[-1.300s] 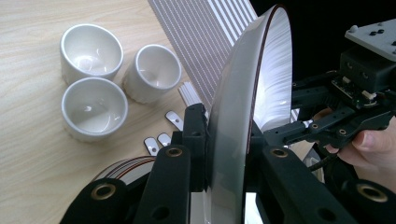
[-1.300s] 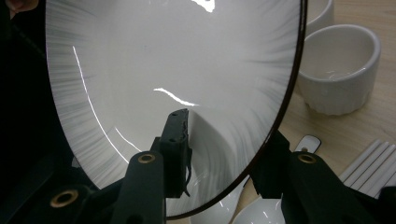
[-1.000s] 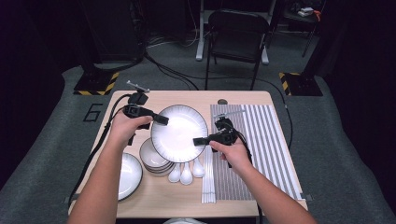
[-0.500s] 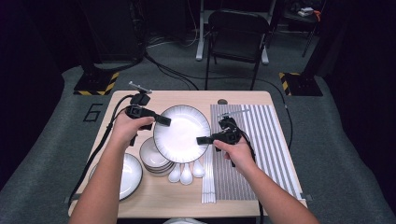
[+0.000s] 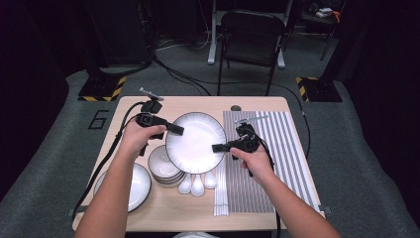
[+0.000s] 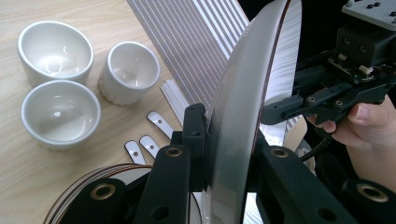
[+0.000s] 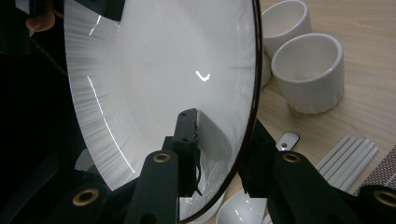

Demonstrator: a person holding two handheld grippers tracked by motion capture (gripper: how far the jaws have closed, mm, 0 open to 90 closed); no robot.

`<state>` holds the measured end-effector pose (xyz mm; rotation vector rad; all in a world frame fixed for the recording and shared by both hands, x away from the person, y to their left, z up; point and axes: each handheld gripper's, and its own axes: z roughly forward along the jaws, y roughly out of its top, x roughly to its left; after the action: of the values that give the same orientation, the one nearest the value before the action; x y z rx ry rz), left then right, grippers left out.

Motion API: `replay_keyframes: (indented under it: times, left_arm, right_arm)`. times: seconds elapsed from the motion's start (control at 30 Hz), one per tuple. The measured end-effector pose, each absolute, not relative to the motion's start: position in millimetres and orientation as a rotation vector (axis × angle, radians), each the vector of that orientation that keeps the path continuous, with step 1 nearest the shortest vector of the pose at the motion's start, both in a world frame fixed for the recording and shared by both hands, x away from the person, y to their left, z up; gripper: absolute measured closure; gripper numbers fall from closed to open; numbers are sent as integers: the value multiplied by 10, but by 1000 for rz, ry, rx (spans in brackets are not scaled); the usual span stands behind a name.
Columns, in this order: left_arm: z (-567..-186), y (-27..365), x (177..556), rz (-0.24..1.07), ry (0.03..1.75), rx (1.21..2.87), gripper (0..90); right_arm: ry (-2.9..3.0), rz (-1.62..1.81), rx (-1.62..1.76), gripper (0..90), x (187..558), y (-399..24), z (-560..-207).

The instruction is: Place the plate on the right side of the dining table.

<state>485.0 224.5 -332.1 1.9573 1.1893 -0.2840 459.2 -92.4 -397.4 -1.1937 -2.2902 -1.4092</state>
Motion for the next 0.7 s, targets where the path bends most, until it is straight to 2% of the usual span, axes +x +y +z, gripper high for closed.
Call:
replay_keyframes:
  times: [0.7]
  left_arm:
    - [-3366,2151,4828,-304,1158,1957,788]
  right_arm:
    - [-2303,-1424,-1198,731,4565,-1041,-3930]
